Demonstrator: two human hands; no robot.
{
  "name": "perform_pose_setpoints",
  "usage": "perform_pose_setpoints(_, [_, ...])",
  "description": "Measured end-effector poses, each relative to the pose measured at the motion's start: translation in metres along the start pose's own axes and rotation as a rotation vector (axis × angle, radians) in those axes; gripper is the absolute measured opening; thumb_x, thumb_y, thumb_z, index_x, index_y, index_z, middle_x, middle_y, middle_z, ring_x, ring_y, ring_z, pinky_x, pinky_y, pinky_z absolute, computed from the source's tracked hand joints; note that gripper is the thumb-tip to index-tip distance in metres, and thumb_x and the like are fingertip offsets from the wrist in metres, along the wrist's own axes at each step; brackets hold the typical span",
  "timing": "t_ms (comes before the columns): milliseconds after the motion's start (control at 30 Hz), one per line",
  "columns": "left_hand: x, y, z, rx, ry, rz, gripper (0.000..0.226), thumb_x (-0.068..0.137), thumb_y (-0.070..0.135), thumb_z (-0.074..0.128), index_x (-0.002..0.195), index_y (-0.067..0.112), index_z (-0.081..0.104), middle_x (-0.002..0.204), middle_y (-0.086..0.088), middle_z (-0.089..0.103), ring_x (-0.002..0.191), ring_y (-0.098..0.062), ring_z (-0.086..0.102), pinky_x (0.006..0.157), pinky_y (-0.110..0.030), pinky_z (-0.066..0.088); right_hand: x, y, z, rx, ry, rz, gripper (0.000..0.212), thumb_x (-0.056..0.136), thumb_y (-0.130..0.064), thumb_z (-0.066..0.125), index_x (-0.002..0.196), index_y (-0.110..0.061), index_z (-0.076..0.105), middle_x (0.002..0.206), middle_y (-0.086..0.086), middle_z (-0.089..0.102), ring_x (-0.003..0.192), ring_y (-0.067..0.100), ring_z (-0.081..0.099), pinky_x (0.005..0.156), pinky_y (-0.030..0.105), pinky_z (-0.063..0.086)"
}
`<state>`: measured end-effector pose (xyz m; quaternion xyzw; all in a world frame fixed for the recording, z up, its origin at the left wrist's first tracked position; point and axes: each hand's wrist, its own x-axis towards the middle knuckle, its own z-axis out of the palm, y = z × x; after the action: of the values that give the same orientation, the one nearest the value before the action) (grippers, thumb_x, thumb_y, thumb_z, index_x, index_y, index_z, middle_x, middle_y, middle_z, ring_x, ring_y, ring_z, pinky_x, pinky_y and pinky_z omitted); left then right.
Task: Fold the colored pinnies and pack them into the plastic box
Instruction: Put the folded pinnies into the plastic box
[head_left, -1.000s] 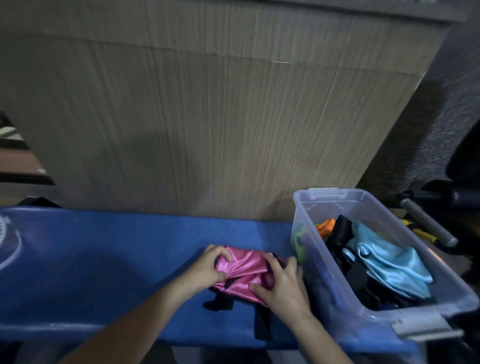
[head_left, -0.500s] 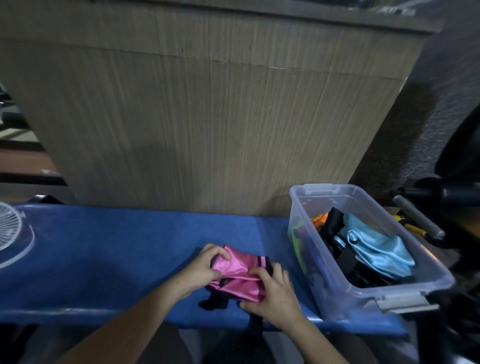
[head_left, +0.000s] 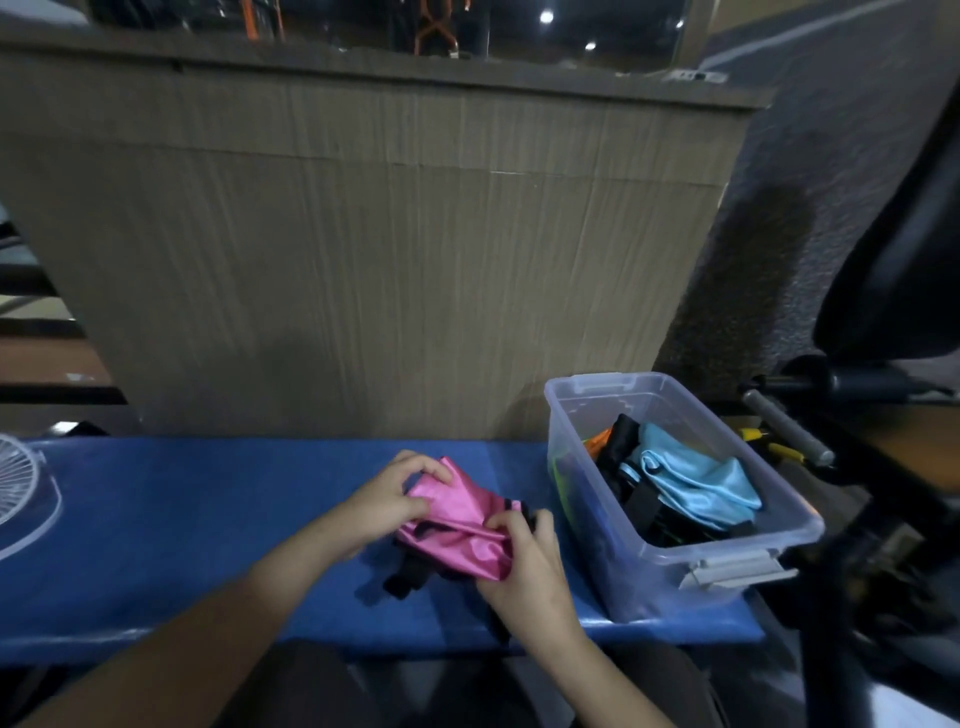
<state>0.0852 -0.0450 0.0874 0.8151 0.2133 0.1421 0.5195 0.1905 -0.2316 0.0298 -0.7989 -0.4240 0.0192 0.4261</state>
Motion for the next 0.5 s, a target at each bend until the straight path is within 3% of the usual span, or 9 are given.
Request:
perform_pose_setpoints(167, [0.023,0.092,-0.013,0.025,0.039,0.132,0.039,0.062,0.015,0.058,0.098,0.026,0.068,0.115,-0.002,0.057,0.093,-0.01,0.058,0.069,-0.012,0.044,0.03,-0.049,-0.075,-0.035,0.084,-0.036,0.045,0.07,-0.02,0.072,0.112,-0.022,0.058,0.105,-0.002,0.035,0.102,0.028,0.051,0.096,0.037,0.046])
perform_pose_setpoints(267, [0.04,0.136,-0.004,-0.056,0.037,0.176,0.035,0.076,-0.004,0.06,0.105,0.015,0.066,0.106,-0.004,0.064,0.083,-0.016,0.055,0.062,-0.018,0.042,0.047,-0.06,-0.128,-0.056,0.11,-0.04,0.05,0.069,-0.018,0.075,0.115,-0.025,0.057,0.105,-0.001,0.036,0.102,0.028,0.051,0.098,0.036,0.045])
perform_pose_setpoints(367, [0.061,0.169,0.017,-0.07,0.048,0.225,0.041,0.08,-0.015,0.054,0.106,0.015,0.066,0.111,-0.006,0.065,0.084,-0.018,0.057,0.068,-0.025,0.043,0.069,-0.055,-0.178,-0.101,0.114,-0.023,0.049,0.069,-0.016,0.077,0.113,-0.027,0.058,0.104,-0.001,0.037,0.101,0.025,0.051,0.093,0.028,0.042])
perform_pose_setpoints(500, [0.091,0.192,0.056,-0.106,0.063,0.229,0.041,0.082,-0.016,0.052,0.113,0.009,0.064,0.103,-0.001,0.064,0.075,-0.009,0.057,0.061,-0.014,0.043,0.096,-0.025,-0.226,-0.152,0.092,-0.018,0.048,0.07,-0.017,0.081,0.112,-0.027,0.06,0.099,-0.004,0.037,0.096,0.017,0.05,0.083,0.015,0.039])
